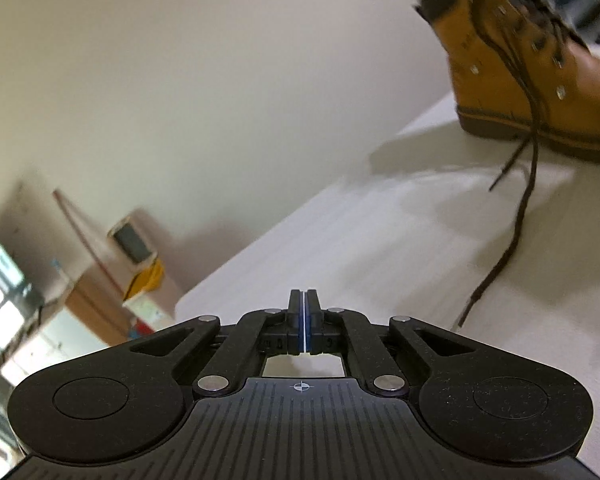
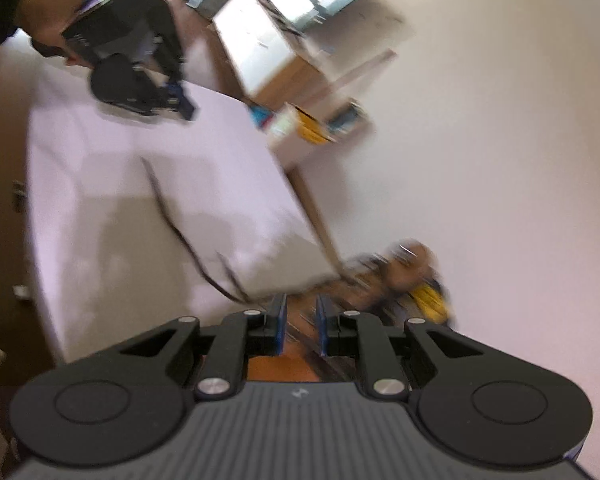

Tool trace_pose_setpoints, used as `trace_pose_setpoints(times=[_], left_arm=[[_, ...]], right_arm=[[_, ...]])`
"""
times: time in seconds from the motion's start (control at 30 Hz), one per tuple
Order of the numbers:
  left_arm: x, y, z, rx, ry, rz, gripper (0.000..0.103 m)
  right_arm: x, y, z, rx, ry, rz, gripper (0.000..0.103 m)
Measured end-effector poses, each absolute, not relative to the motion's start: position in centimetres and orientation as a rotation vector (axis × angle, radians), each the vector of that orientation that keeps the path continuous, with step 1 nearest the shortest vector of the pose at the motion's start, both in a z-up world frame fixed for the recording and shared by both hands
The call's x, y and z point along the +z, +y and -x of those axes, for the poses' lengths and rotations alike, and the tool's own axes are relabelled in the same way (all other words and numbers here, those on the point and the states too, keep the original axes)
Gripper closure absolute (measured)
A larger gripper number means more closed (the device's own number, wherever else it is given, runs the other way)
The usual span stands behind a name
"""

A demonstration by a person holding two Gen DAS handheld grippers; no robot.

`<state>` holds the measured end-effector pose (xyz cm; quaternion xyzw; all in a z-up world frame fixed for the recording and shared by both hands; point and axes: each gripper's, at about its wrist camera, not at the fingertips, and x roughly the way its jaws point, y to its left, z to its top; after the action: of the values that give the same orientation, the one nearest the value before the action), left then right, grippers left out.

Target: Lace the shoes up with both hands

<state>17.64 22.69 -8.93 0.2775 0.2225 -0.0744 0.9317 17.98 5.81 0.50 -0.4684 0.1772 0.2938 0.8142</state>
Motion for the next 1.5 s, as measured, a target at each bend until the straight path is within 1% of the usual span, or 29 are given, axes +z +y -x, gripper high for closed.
trace_pose_setpoints(times=[0.1,0.13,0.17,0.2,0.23,0.33,0.37,0.4,0.47,0.53,0.6,0.67,0.77,0.83,0.87,0.9,0.97,1.07,1.17,1.3,1.4,1.5], left_arm=[[-7.4,23.9,-15.6,-0.137,0.443,-0.493,0.095],[-7.9,23.7,-16.4,-0.14,0.444,-0.479,0.093],[-7.6,23.9,-16.0,-0.144,0.444,-0.459,0.088],[-7.7,24.1,-15.3,-0.153,0.443,-0.418,0.08],[-7.7,24.2,-15.0,-0.158,0.443,-0.403,0.078],[-8.2,23.8,-14.9,-0.174,0.453,-0.351,0.077],[-8.4,23.5,-15.3,-0.176,0.453,-0.344,0.075],[-8.5,23.3,-15.3,-0.178,0.449,-0.33,0.07],[-8.4,23.4,-14.5,-0.183,0.445,-0.291,0.065],[-8.4,23.5,-14.3,-0.182,0.445,-0.264,0.063],[-8.3,23.6,-13.8,-0.179,0.448,-0.228,0.057],[-8.2,23.6,-13.3,-0.175,0.447,-0.207,0.048],[-8.1,23.4,-12.8,-0.176,0.442,-0.194,0.047],[-8.1,23.1,-12.3,-0.178,0.44,-0.183,0.047],[-8.1,23.0,-12.2,-0.177,0.439,-0.18,0.046],[-8.1,22.9,-12.1,-0.176,0.436,-0.171,0.045],[-8.1,22.4,-11.7,-0.181,0.423,-0.127,0.043],[-8.0,20.6,-11.7,-0.223,0.405,-0.087,0.041],[-7.7,17.8,-12.3,-0.283,0.363,-0.066,0.033],[-6.6,13.8,-13.4,-0.369,0.284,-0.032,0.033],[-5.6,10.7,-14.3,-0.42,0.243,-0.042,0.033],[-4.8,8.0,-14.8,-0.453,0.215,-0.078,0.035]], right_arm=[[-0.4,8.0,-18.8,0.785,0.416,0.949,0.083],[-0.4,8.6,-18.9,0.824,0.426,0.933,0.083],[-0.6,9.3,-19.4,0.879,0.444,0.902,0.083],[-0.8,10.0,-20.2,0.935,0.471,0.867,0.084],[-1.0,10.5,-20.8,0.967,0.489,0.846,0.084],[-1.6,12.0,-23.3,1.041,0.549,0.786,0.084],[-1.7,12.5,-24.1,1.06,0.575,0.77,0.084],[-1.9,12.9,-25.1,1.079,0.607,0.751,0.084],[-2.2,13.3,-26.5,1.097,0.651,0.732,0.084],[-2.6,13.7,-28.1,1.11,0.707,0.711,0.084],[-2.9,13.9,-29.2,1.123,0.756,0.692,0.084],[-3.1,14.1,-29.7,1.132,0.785,0.691,0.084],[-3.3,13.9,-30.3,1.138,0.806,0.665,0.085],[-3.3,13.9,-30.6,1.135,0.816,0.642,0.092],[-3.4,13.8,-30.8,1.14,0.826,0.627,0.099],[-3.4,13.7,-30.9,1.144,0.835,0.608,0.1],[-2.9,13.2,-30.6,1.136,0.833,0.576,0.1],[-0.7,10.9,-30.7,1.098,0.8,0.408,0.1],[1.5,7.8,-30.1,1.058,0.761,0.202,0.1],[3.4,2.2,-28.8,0.979,0.712,-0.125,0.1],[3.8,-1.7,-27.4,0.932,0.68,-0.276,0.1],[3.9,-5.1,-26.4,0.879,0.653,-0.337,0.1]])
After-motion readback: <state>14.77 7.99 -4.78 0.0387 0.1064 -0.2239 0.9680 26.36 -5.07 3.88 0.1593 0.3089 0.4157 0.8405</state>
